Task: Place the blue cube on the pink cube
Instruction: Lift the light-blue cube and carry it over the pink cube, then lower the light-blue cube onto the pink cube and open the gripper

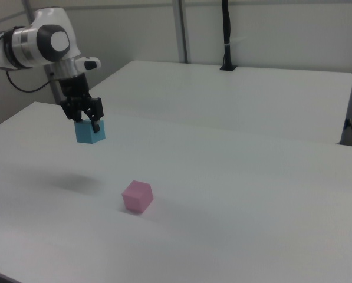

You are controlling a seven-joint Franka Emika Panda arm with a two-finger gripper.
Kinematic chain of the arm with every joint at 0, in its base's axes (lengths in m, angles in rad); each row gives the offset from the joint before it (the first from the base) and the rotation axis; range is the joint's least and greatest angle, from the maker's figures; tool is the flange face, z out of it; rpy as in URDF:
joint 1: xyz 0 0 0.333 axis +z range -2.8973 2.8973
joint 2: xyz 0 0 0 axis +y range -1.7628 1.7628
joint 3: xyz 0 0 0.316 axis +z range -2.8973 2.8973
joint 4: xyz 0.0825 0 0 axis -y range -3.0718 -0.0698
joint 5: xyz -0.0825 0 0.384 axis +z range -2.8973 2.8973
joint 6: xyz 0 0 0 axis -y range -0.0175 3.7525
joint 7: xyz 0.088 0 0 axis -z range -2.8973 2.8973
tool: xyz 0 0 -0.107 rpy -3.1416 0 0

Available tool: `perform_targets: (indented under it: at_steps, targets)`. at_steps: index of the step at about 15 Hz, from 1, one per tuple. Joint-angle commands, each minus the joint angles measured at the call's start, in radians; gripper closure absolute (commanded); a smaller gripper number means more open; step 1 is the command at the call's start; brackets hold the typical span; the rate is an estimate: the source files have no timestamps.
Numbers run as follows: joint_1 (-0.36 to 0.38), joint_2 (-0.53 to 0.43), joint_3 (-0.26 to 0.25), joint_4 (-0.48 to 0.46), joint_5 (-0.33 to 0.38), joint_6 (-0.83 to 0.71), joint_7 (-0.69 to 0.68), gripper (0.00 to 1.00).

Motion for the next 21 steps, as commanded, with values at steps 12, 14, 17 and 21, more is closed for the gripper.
perform_targets:
  at_steps: [12, 14, 17, 21]
  targets:
    - [-0.176, -0.303, -0.020, -0.458, 0.031, 0.283, -0.108, 0.63]
    - [-0.193, -0.303, -0.020, -0.489, 0.014, 0.302, -0.122, 0.63]
    - [-0.219, -0.313, -0.022, -0.536, -0.020, 0.310, -0.177, 0.63]
    - [-0.251, -0.323, -0.022, -0.561, -0.033, 0.316, -0.229, 0.63]
